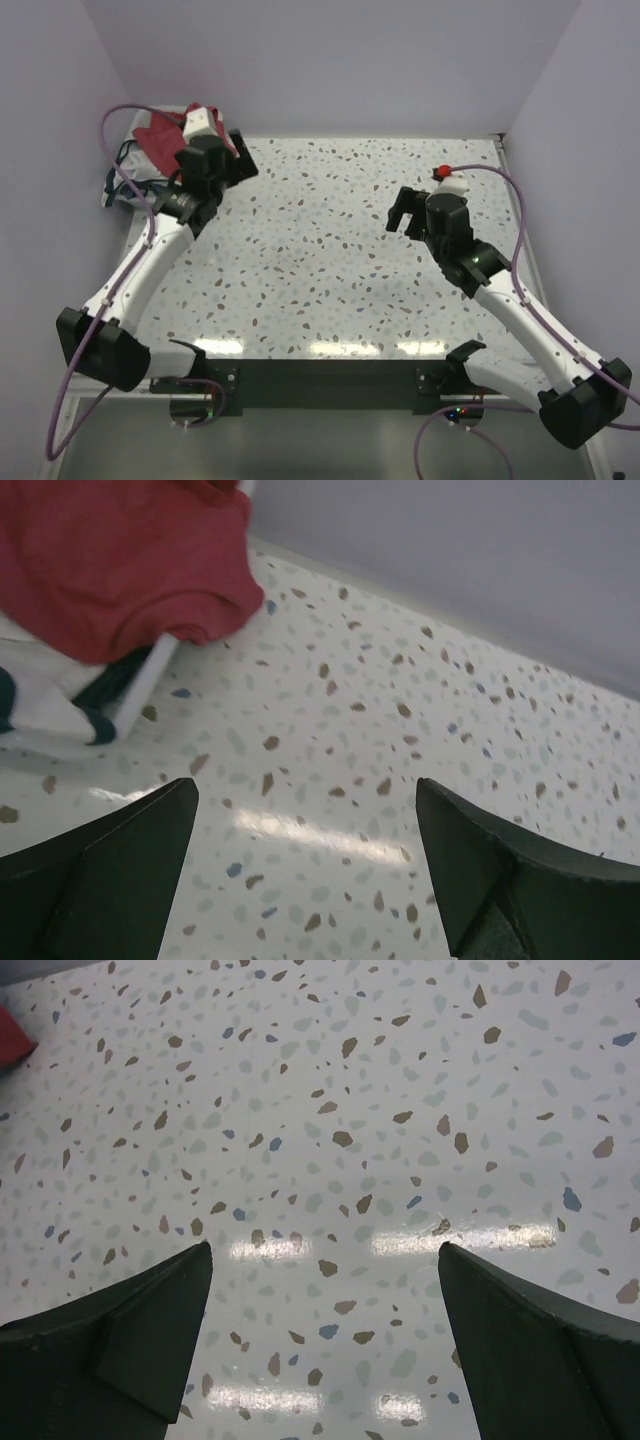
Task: Fold and stack the tank tops
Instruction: Grab the tank top from the pile, then move the tank top to the center of the board, then flatten the tank top out
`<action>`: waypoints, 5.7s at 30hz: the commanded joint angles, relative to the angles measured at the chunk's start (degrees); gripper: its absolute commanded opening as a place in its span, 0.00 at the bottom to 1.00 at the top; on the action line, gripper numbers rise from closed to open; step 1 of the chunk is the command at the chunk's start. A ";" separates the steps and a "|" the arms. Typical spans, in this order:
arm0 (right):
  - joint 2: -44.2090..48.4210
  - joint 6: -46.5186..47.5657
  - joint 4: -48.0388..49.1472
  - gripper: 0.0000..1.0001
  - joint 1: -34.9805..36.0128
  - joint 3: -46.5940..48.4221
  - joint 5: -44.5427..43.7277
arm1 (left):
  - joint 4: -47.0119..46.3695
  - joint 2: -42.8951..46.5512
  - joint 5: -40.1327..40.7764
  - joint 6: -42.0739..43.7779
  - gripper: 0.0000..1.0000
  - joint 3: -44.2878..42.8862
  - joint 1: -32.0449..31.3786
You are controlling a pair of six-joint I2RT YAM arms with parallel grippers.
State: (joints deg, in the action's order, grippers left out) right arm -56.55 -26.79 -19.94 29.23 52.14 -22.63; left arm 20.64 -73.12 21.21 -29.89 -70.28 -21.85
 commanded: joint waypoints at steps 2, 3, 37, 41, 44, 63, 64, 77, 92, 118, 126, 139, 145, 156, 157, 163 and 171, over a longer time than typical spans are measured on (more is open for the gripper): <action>-2.41 0.34 -1.15 0.99 0.03 3.41 4.26 | 3.17 -11.39 7.69 -4.48 0.95 -11.97 11.55; -2.77 0.16 -1.15 0.99 0.03 3.41 5.48 | 3.87 -13.60 9.10 -4.82 0.94 -15.99 12.78; -9.89 -0.20 4.48 0.99 0.03 0.42 11.65 | -2.36 -62.93 10.08 5.81 0.16 -50.66 24.92; -10.33 -0.02 4.91 0.99 0.12 0.42 11.65 | -4.21 -61.01 9.55 6.86 0.00 -50.65 24.92; -10.77 -0.02 5.26 0.99 0.12 0.51 11.65 | -5.52 -58.46 8.67 7.12 0.00 -50.57 25.01; -13.31 0.51 4.48 0.99 0.12 6.12 9.72 | -9.74 -40.09 1.55 12.30 0.00 -55.40 17.47; -13.49 0.51 4.30 0.99 0.03 6.65 9.36 | -10.01 -38.43 2.25 13.27 0.00 -55.84 16.06; -8.85 0.33 0.96 0.98 0.03 11.23 1.98 | -13.78 -23.05 5.60 18.21 0.00 -48.57 -9.17; -5.84 -0.28 -2.38 0.99 0.03 1.40 -3.73 | -19.24 -7.83 -8.46 -7.55 0.73 9.36 -4.25; -10.86 -11.27 -1.06 0.85 -0.49 -12.06 -8.22 | -8.79 -35.42 -21.30 5.80 0.47 -7.14 -21.65; -11.65 -11.53 -0.71 0.85 -0.67 -12.24 -8.04 | -4.65 -39.11 -12.78 7.39 0.46 -10.58 -23.94; -15.16 -11.62 1.05 0.84 -0.84 -11.27 -6.90 | -1.14 -39.47 -5.04 9.15 0.00 -13.47 -22.72; -16.48 -10.92 1.22 0.82 -1.02 -9.78 -6.90 | -0.70 -32.97 -3.37 8.01 0.00 -13.57 -16.22; -21.67 -9.78 2.37 0.82 -1.72 -5.65 -6.46 | 0.71 -24.79 -4.77 4.93 0.00 -6.45 -9.28; -22.10 -9.69 2.37 0.82 -2.16 -5.38 -6.46 | 0.54 -24.27 -5.39 4.06 0.00 -5.58 -8.57; -22.37 -9.07 2.28 0.79 -2.95 -5.12 -4.71 | -2.19 -19.34 -9.69 1.42 0.00 1.98 -4.44; -18.33 -11.18 4.12 0.77 -2.95 -11.79 -0.84 | -4.56 -17.84 -11.63 -0.17 0.00 7.26 -3.73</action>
State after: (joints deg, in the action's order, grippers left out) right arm -77.10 -36.62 -17.80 26.39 42.26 -24.91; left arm 20.03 -93.38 11.09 -28.42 -64.05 -25.63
